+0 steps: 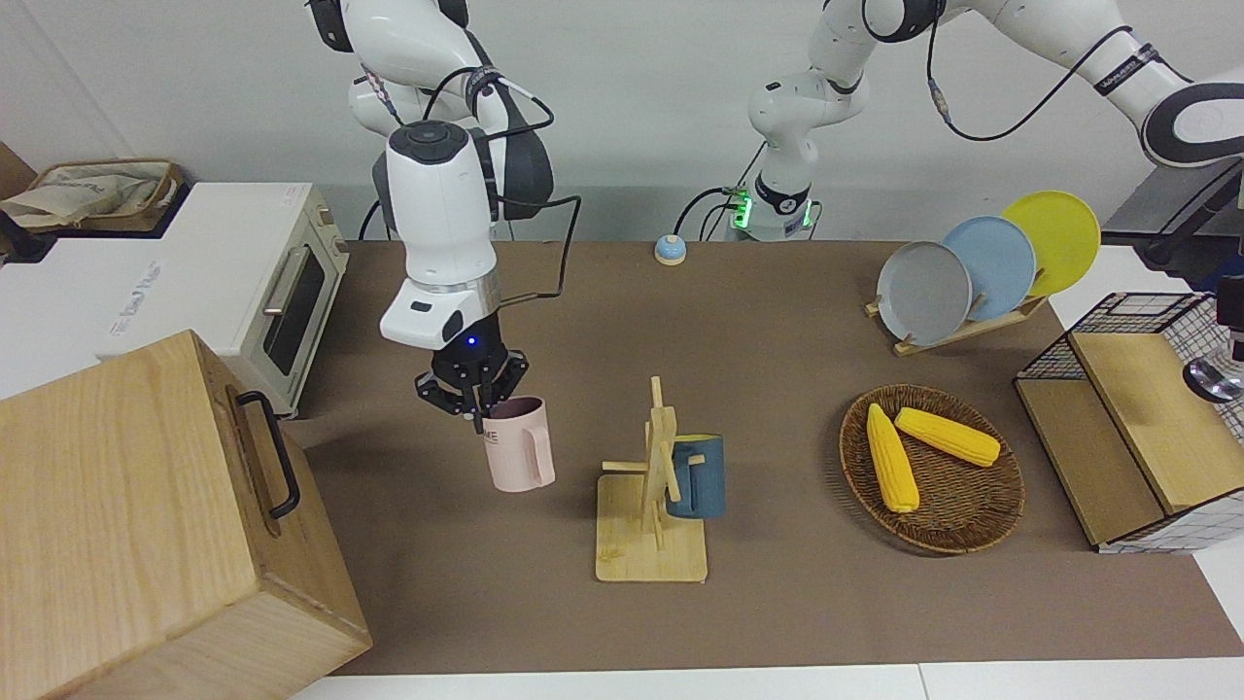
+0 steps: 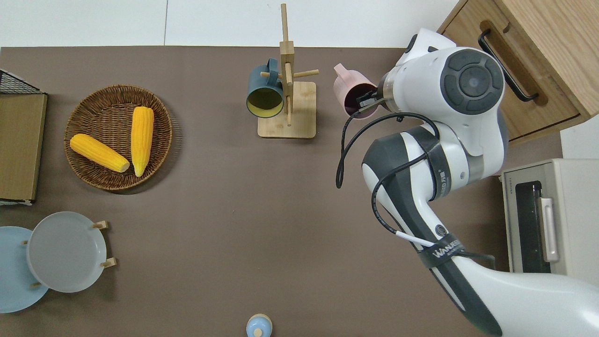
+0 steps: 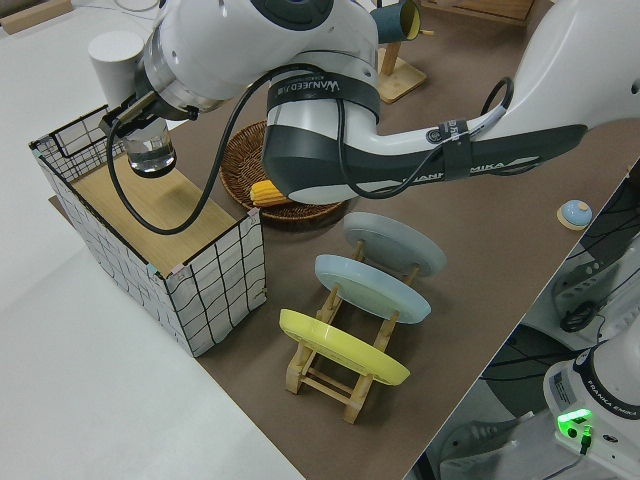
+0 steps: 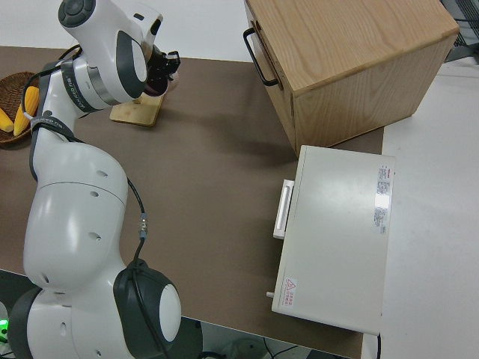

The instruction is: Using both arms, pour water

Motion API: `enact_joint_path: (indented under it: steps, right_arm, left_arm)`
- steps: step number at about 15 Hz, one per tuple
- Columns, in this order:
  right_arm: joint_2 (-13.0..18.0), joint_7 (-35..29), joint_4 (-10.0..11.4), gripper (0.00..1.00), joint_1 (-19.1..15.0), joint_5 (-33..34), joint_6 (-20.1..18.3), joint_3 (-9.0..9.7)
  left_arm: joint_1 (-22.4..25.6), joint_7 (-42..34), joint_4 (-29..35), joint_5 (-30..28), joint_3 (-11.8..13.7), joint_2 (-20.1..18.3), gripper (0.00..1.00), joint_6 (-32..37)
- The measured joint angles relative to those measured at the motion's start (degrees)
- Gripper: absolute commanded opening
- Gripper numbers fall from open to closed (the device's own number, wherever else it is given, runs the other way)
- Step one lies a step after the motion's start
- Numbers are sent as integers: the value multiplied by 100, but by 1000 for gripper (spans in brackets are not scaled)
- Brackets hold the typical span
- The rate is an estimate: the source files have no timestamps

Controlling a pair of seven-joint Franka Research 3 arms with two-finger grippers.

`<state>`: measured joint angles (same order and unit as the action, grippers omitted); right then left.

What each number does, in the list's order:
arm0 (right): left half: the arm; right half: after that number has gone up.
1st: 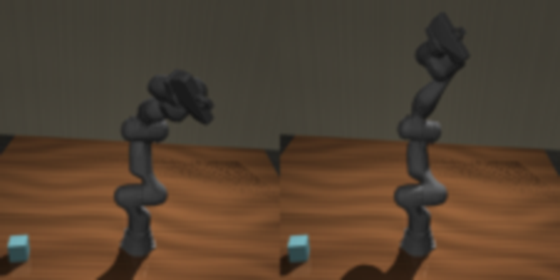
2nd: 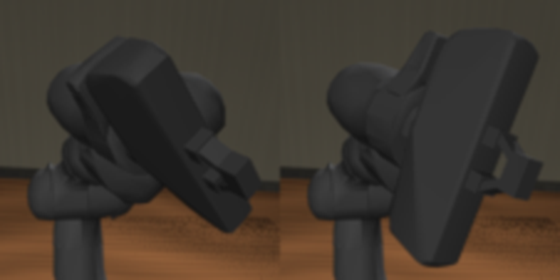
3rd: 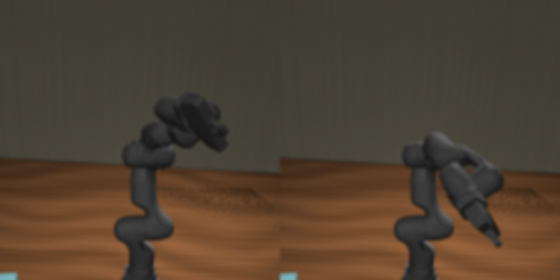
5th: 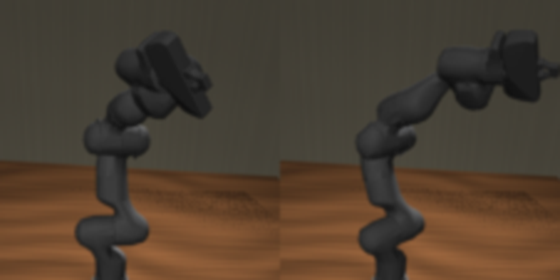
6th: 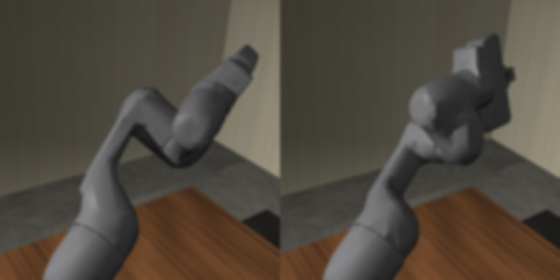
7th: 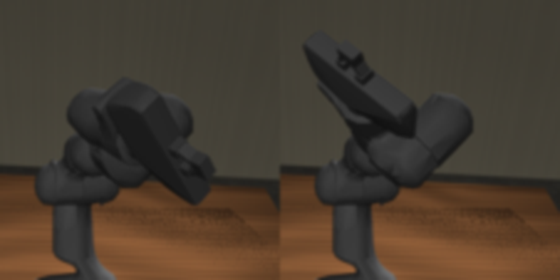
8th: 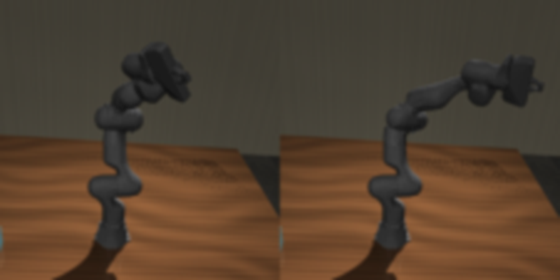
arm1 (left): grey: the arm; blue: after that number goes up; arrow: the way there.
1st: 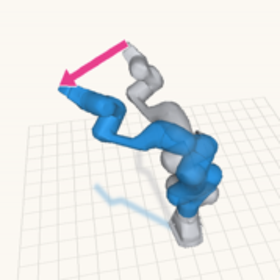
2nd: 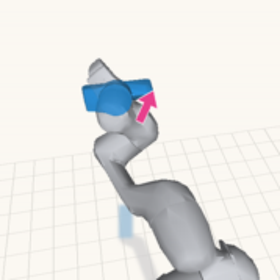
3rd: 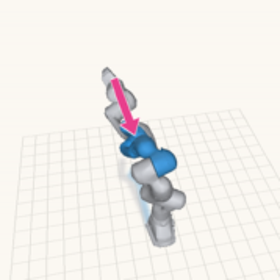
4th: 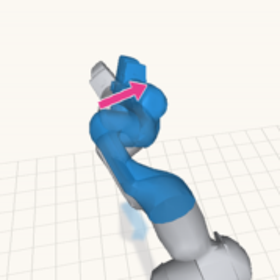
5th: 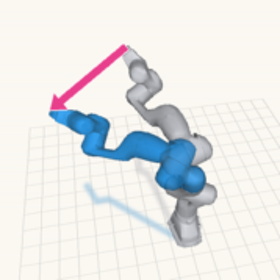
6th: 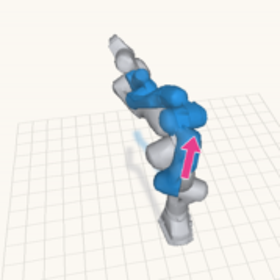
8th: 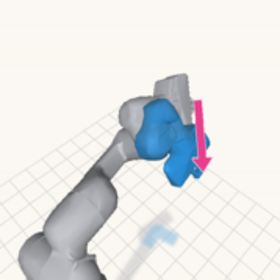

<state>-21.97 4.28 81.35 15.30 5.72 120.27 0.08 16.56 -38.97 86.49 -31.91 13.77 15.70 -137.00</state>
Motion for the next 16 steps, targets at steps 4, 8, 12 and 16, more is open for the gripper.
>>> enact_joint_path:
  steps: [4, 8, 12, 16]
  right_arm:
    - [28, 75, 4, 0, -114, 0, -169, -5]
    - [114, 79, 2, 0, -212, 0, -1119, -4]
    - [144, -192, 153, 0, -78, -66, -2025, 128]
    - [59, -1911, 497, 0, 710, -914, -2078, 172]
  left_arm:
    - [-287, 918, 32, 650, -6, -424, 0, 410]
    - [-784, 1814, 553, 1377, -21, -1020, 0, 480]
    - [-1194, 2918, 1522, 2272, -219, -1857, 0, 506]
    - [-1203, 3877, 2739, 2923, -852, -2817, 0, 489]
